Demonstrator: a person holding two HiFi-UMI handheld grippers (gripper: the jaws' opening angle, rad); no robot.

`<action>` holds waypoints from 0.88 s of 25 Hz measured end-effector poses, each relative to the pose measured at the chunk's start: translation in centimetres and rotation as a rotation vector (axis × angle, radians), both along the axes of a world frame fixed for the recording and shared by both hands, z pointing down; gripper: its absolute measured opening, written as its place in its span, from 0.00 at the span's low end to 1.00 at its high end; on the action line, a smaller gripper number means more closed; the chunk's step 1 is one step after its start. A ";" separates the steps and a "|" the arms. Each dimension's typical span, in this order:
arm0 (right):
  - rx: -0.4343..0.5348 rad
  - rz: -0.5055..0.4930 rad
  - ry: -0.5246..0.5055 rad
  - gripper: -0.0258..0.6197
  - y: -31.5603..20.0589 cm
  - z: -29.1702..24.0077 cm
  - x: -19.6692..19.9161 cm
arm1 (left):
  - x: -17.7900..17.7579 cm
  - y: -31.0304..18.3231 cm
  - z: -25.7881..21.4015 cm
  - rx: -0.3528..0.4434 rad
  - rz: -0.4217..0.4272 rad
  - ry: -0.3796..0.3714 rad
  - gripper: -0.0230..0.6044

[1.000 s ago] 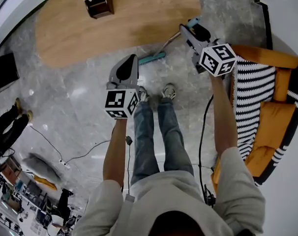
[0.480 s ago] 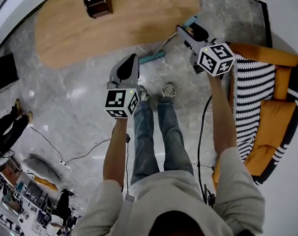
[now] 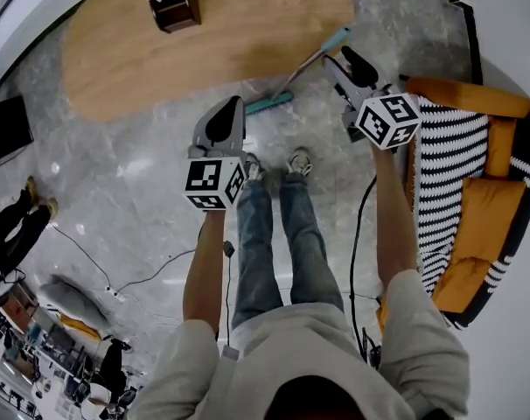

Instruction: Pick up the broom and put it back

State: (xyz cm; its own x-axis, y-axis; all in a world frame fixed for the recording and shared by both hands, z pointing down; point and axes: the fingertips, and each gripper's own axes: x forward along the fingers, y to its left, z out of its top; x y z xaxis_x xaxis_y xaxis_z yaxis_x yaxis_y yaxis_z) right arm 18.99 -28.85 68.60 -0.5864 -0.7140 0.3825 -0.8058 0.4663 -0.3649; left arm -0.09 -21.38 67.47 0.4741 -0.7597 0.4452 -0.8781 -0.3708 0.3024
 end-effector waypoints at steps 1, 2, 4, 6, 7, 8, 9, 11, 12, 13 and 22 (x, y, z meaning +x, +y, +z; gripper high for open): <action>0.000 0.013 0.003 0.36 0.4 0.0 0.4 | 0.0 0.0 -0.1 0.001 -0.002 0.001 0.05; 0.000 0.027 0.009 0.35 0.9 -0.1 0.9 | -0.1 0.0 -0.2 0.003 -0.003 0.001 0.05; 0.006 0.065 0.033 0.28 1.8 -0.3 2.0 | -0.2 0.0 -0.7 0.008 -0.003 0.002 0.05; 0.022 0.116 0.065 0.15 2.4 -1.0 3.0 | -0.4 -0.3 -1.5 0.016 -0.004 0.002 0.05; 0.031 0.141 0.080 0.04 2.7 -1.5 3.5 | -0.5 -0.4 -2.0 0.022 -0.005 0.002 0.05; 0.039 0.158 0.090 0.04 2.9 -2.1 3.8 | -0.5 -0.5 -2.6 0.029 -0.006 0.002 0.05; 0.045 0.168 0.093 0.04 3.2 -2.8 4.1 | -0.6 -0.7 -3.3 0.037 -0.007 0.001 0.05; 0.058 0.181 0.095 0.04 3.7 -4.5 4.3 | -0.8 -1.1 -5.1 0.058 -0.009 -0.001 0.05; 0.066 0.188 0.104 0.04 3.8 -5.5 4.5 | -1.0 -1.4 -6.1 0.071 -0.012 -0.001 0.05; 0.073 0.197 0.119 0.04 4.0 -6.4 4.6 | -1.2 -1.7 -7.2 0.083 -0.016 -0.002 0.05; 0.246 0.221 0.246 0.04 3.8 -19.6 4.9 | -2.7 -4.7 -19.8 0.245 -0.033 0.008 0.04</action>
